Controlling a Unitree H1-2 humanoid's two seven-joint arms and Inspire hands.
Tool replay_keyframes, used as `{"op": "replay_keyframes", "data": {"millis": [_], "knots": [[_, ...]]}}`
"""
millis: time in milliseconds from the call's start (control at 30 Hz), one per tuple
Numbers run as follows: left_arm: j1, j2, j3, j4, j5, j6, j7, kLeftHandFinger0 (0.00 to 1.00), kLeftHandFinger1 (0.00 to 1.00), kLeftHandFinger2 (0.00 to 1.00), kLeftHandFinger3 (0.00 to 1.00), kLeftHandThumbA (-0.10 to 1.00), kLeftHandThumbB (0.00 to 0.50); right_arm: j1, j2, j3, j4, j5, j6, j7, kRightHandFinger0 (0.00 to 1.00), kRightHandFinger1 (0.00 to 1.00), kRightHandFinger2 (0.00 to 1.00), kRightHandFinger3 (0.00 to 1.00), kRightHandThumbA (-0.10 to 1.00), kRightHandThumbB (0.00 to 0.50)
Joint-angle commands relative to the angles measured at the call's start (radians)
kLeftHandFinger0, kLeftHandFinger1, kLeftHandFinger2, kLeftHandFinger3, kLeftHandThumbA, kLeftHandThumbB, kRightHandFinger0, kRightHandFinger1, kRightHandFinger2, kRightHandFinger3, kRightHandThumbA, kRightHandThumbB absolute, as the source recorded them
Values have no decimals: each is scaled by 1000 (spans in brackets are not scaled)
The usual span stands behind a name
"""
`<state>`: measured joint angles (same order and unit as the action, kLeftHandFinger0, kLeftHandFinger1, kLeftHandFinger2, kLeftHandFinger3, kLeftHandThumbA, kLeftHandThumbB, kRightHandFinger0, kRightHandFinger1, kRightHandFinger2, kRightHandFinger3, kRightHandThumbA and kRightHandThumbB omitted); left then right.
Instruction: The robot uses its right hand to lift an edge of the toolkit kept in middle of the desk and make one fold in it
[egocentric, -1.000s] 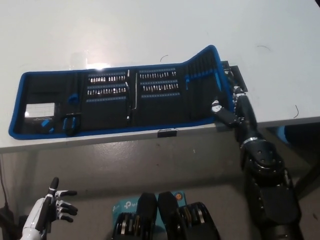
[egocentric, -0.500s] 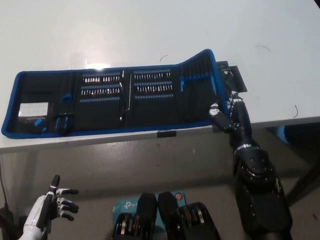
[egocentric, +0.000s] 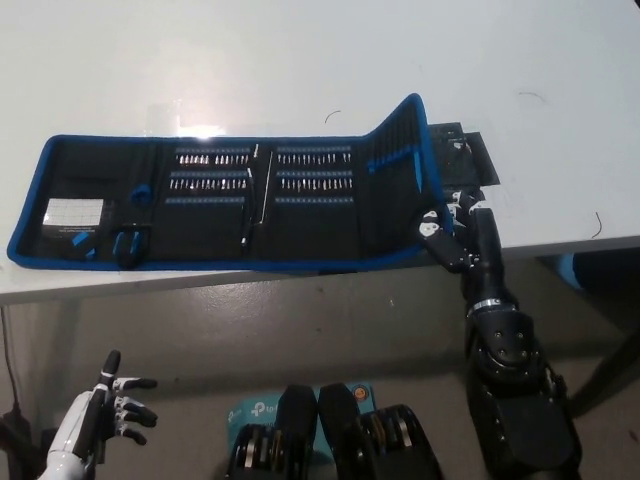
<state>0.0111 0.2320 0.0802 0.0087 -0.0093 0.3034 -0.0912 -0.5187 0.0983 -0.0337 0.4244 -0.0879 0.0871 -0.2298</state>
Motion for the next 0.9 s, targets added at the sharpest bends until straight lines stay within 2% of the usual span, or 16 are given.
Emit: {"op": "replay_keyframes", "data": {"millis": [0, 100, 300, 367, 400, 467, 500, 533, 567, 600, 633, 700, 733, 767, 800, 867], "knots": [[-9, 22, -5, -11, 4, -17, -14, 383, 420, 357, 561, 1000, 500, -40, 3, -8, -23, -19, -58, -44, 0, 0, 165, 176, -100, 67], [-14, 24, -8, -9, 2, -14, -17, 382, 420, 375, 581, 1000, 500, -56, -11, 15, -29, -57, -37, -49, 0, 25, 251, 189, -100, 68], [-13, 29, -5, -10, 0, -5, -18, 396, 422, 358, 583, 1000, 500, -141, -52, 118, -95, -180, 72, -35, 0, 0, 173, 227, -100, 119], [-16, 32, -6, -5, -1, -12, -20, 358, 402, 347, 553, 1000, 500, -218, -80, 179, -117, -229, 151, 24, 0, 43, 238, 135, -100, 81], [-17, 32, -7, -9, 1, -6, -19, 355, 401, 347, 549, 1000, 500, -244, -94, 209, -114, -243, 153, 49, 1, 136, 400, 125, -100, 67], [-17, 32, -9, -12, 1, -5, -18, 353, 403, 349, 548, 1000, 500, -280, -106, 248, -92, -262, 162, 63, 0, 80, 323, 88, -100, 64], [-18, 33, -11, -19, 1, 2, -19, 387, 416, 351, 549, 1000, 500, -335, -117, 326, -69, -323, 180, 104, 0, 3, 159, 64, -100, 84], [-17, 33, -11, -21, 2, 7, -18, 394, 417, 351, 549, 1000, 500, -352, -121, 358, -64, -342, 183, 121, 0, 0, 60, 64, -100, 90], [-23, 30, -14, -13, 4, 0, -16, 395, 413, 345, 538, 1000, 500, -372, -134, 407, -66, -374, 222, 152, 0, 0, 39, 164, -100, 93], [-24, 31, -16, -12, 6, 0, -16, 395, 412, 354, 543, 1000, 500, -386, -140, 446, -56, -397, 224, 165, 0, 0, 44, 206, -100, 118], [-27, 30, -18, -14, 6, 5, -16, 392, 411, 360, 546, 1000, 500, -396, -145, 488, -42, -419, 209, 173, 0, 0, 17, 242, -100, 176], [-32, 31, -24, -13, 9, 8, -17, 391, 412, 370, 555, 1000, 500, -412, -166, 557, -37, -452, 217, 216, 0, 0, 24, 282, -100, 183], [-35, 33, -29, -12, 13, 1, -16, 388, 406, 372, 546, 1000, 500, -424, -176, 643, -12, -507, 236, 271, 0, 0, 56, 296, -100, 259], [-37, 36, -32, -9, 13, -6, -19, 388, 410, 364, 548, 1000, 500, -414, -191, 686, 1, -537, 191, 261, 0, 0, 64, 279, -100, 262], [-41, 37, -32, -7, 8, -8, -23, 391, 415, 354, 548, 1000, 500, -402, -200, 716, 13, -554, 177, 259, 0, 0, 109, 311, -100, 297], [-46, 40, -33, -9, 6, -3, -24, 393, 415, 348, 547, 1000, 500, -379, -224, 787, 12, -589, 200, 299, 0, 37, 189, 394, -100, 293]]}}
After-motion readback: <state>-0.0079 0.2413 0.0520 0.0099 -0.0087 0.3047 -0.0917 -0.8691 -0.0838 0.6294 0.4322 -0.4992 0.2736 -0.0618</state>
